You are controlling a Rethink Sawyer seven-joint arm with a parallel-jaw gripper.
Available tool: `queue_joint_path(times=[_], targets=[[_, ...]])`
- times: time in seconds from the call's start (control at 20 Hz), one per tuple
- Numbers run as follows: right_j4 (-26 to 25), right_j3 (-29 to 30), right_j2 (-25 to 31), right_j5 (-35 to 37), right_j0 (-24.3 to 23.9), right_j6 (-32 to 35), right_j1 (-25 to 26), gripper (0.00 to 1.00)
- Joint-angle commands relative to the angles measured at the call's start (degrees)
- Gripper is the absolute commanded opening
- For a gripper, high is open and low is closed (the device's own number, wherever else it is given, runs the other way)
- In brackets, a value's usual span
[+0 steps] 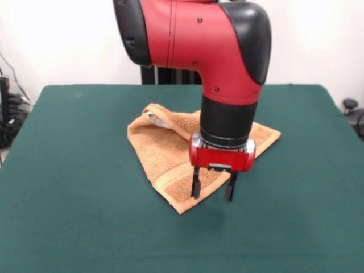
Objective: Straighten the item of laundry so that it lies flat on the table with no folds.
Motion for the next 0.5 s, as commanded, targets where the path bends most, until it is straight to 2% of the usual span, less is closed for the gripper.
queue_joint_path(times=[0.05,0.5], targets=[[0.18,6.96,2.79,2.45,0.52,4.92,0.47,1.00],[-1.83,3.55,3.39,0.00,-1.48,2.15,4.35,1.00]])
